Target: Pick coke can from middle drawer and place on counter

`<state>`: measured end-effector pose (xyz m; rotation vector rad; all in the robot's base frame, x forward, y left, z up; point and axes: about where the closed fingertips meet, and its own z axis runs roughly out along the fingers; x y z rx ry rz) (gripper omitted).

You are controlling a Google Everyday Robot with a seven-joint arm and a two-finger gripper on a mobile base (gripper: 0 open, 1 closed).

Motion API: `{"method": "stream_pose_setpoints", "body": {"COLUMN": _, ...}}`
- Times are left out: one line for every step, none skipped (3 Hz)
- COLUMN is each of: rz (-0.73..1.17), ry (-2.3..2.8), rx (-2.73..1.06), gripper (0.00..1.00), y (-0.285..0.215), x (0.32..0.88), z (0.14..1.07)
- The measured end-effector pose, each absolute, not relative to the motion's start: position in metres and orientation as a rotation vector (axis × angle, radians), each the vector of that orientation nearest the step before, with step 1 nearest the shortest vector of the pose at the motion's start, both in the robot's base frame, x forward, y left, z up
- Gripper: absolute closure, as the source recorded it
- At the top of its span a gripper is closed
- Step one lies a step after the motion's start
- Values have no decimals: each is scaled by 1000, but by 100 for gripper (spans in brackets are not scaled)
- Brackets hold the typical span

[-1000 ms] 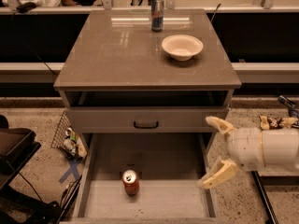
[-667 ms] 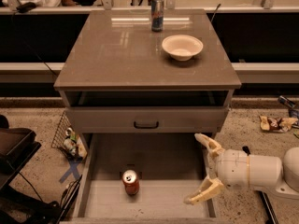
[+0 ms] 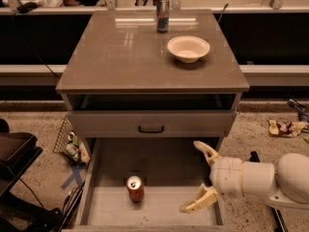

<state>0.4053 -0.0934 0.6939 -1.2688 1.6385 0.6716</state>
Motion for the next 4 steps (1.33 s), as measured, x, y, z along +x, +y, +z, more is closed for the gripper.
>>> {"method": "stream_pose_setpoints", "body": {"rz": 664, "ry": 1619, "rx": -1322, "gripper": 0, "y": -54, "x": 411, "z": 626}}
{"method": "stream_pose_setpoints", "body": {"rz": 718, "ry": 1574, "rx": -1310, "gripper": 0, "y": -34, "x": 414, "z": 568}}
{"method": "stream_pose_setpoints", "body": {"rz": 782, "ry": 1545, "rx": -1281, "gripper": 0, "y": -16, "x": 419, "z": 518}}
{"method": "stream_pose_setpoints", "body": {"rz": 819, "ry": 1553, "rx": -1267, "gripper": 0, "y": -3, "x": 428, "z": 486}}
